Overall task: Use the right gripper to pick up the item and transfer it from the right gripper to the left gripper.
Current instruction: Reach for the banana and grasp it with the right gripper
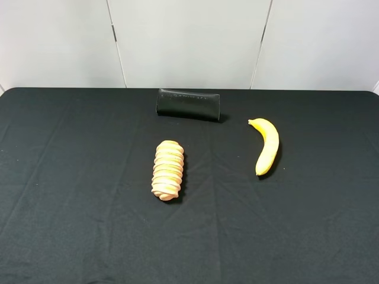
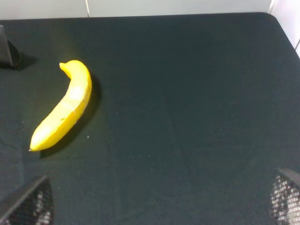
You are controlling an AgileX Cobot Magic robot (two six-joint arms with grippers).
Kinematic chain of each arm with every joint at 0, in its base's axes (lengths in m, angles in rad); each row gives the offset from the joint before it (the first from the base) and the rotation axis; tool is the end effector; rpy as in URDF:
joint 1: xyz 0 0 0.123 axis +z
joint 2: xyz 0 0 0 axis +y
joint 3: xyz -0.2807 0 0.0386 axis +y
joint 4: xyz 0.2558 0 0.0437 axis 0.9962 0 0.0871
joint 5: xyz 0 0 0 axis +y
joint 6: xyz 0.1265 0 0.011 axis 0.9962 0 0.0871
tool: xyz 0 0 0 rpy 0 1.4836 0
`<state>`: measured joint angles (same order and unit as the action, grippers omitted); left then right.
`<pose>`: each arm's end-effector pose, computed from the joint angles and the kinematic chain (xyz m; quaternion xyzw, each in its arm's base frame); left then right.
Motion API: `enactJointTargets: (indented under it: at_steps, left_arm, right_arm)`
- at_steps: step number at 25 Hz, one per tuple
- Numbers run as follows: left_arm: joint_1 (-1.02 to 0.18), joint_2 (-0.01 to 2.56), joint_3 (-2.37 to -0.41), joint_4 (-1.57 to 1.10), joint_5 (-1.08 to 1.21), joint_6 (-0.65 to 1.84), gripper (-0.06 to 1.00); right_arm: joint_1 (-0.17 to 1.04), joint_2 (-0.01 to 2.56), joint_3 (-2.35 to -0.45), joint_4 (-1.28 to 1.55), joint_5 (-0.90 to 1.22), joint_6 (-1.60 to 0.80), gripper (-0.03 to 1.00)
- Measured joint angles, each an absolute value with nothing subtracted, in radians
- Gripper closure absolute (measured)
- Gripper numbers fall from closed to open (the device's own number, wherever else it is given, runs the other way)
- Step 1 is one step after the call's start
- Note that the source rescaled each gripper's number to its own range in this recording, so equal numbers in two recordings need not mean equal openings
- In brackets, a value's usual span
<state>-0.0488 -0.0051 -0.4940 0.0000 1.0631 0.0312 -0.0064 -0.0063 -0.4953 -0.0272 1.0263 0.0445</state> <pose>0.0355 -0.0017 0.2626 0.0342 0.8534 -0.0046 0.5201 0.0373 -0.0032 0.2673 0.0218 0.8433 -0.0034 0.5369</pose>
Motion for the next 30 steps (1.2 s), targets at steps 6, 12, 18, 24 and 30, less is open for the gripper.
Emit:
enactJointTargets:
  at_steps: [6,12,18,24,30]
  left_arm:
    - [-0.049,-0.005,-0.494,0.000,1.063,0.031,-0.04]
    - [-0.049,-0.005,-0.494,0.000,1.063,0.031,-0.04]
    - [-0.049,-0.005,-0.494,0.000,1.063,0.031,-0.04]
    - [-0.049,-0.005,-0.494,0.000,1.063,0.031,-0.04]
    - [-0.049,-0.005,-0.494,0.000,1.063,0.031,-0.04]
  right_arm:
    - [-0.006,-0.006,-0.495,-0.023,1.026,0.045,-0.03]
    - [-0.006,-0.006,-0.495,-0.009,1.026,0.045,-0.03]
    - [-0.006,-0.006,-0.495,-0.009,1.026,0.045,-0.03]
    - [-0.006,0.088,-0.542,0.000,1.026,0.045,-0.03]
    - [-0.007,0.343,-0.684,0.000,1.026,0.043,-0.03]
